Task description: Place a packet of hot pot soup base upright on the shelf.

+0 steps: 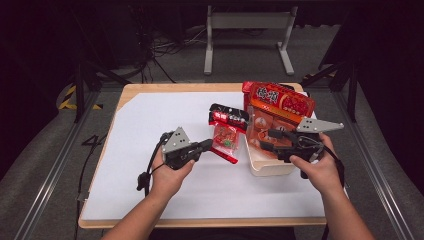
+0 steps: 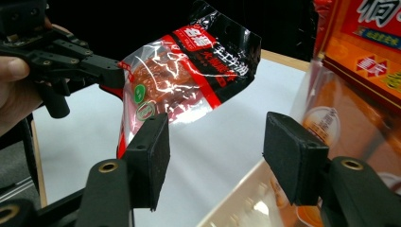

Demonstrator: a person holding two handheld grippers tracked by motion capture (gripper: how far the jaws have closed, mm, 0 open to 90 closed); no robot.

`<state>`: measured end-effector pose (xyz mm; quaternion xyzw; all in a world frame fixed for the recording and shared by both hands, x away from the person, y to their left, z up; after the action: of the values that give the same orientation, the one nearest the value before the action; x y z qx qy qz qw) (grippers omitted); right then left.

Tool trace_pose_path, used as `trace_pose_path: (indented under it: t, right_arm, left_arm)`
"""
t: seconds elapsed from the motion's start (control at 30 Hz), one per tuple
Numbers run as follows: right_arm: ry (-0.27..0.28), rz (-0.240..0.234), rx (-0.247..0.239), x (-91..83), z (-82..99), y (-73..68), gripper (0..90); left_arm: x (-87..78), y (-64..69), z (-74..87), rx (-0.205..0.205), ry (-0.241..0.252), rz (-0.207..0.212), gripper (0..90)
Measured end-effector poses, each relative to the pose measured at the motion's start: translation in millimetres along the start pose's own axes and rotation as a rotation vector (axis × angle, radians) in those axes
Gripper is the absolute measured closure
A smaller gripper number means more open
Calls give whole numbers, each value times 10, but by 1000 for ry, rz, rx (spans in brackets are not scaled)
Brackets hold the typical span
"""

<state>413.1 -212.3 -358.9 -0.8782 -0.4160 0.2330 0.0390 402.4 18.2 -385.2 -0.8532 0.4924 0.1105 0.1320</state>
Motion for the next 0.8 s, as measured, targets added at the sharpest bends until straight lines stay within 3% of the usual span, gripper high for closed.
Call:
trace_pose_path:
  t: [0.4,0.63,0.8]
  right_arm:
    - [-1,-25,27,187,-129,-114,369]
    - [10,-66,115,243,-162,-152,370]
    - [-10,-87,144,291,-166,-171,369]
  left_arm:
    - [-167,116,-56,28,30,16,900]
    - [-247,193,-65,28,42,28,900]
    - [-259,244,-79,36,47,40,900]
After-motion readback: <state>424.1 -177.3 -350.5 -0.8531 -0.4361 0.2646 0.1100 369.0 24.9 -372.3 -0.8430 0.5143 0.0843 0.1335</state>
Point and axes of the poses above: each handheld gripper's, and its own axes: x roughly forward along the jaws, z roughly out of its underside, y roughly to its right, the point moved 8 cm from there along x, roughly forward along the jaws, and after that the axes turned 9 degrees about x, right-handed, at the moved point
